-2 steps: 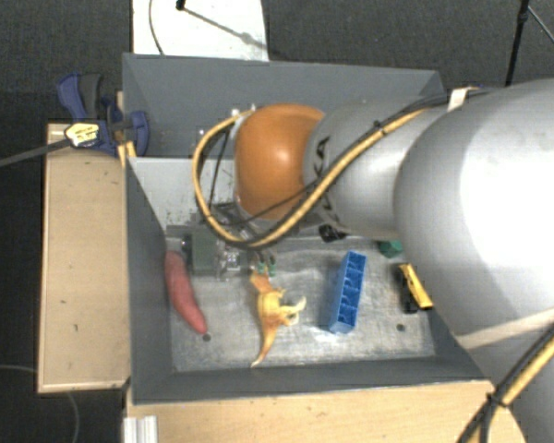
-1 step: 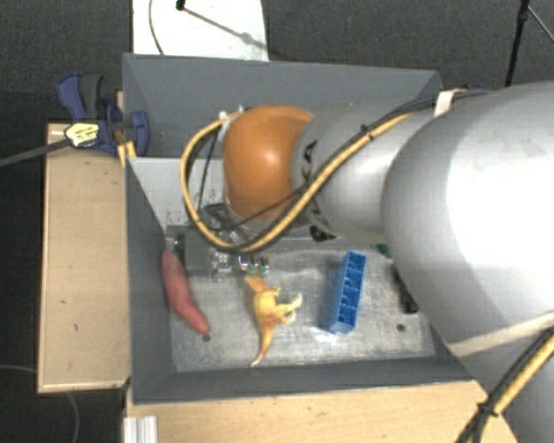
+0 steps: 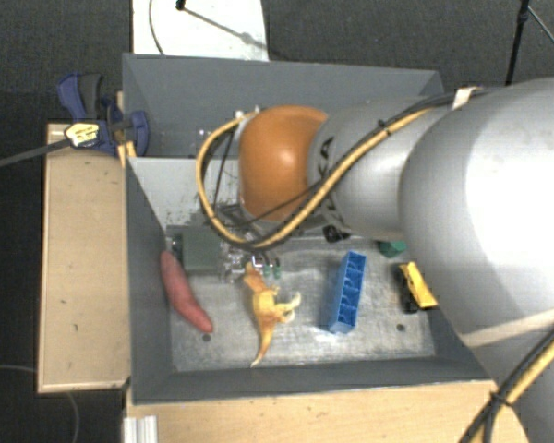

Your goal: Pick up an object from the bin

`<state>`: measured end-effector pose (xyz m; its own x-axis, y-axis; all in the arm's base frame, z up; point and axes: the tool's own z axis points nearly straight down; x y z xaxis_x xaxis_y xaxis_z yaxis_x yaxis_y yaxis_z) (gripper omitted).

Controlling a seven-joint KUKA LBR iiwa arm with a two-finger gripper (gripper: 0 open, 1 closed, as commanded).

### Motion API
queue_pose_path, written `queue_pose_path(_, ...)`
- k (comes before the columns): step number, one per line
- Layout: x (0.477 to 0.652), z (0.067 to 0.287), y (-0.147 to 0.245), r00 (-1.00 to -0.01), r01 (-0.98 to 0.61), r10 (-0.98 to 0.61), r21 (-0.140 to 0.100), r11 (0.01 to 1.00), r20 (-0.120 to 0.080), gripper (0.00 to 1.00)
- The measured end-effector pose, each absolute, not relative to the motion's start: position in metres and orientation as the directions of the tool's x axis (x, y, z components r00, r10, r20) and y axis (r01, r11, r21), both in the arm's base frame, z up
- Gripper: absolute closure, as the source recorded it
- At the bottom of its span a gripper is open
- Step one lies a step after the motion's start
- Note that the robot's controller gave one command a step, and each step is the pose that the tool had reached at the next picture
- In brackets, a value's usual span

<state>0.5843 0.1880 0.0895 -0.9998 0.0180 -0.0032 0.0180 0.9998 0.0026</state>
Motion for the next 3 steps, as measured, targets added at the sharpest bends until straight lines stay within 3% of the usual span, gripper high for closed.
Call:
queue_pose_path(1, 0.581, 0.142, 0.187, -1.0, 0.031, 0.031, -0.001, 1.0, 0.004, 1.0)
queue_pose_path(2, 0.581, 0.198, 0.191, -0.999, 0.047, 0.047, 0.006, 0.999, -0.013, 1.0)
queue_pose_path(3, 0.528, 0.156, 0.197, -0.999, -0.053, -0.053, 0.0, 0.999, 0.0, 1.0)
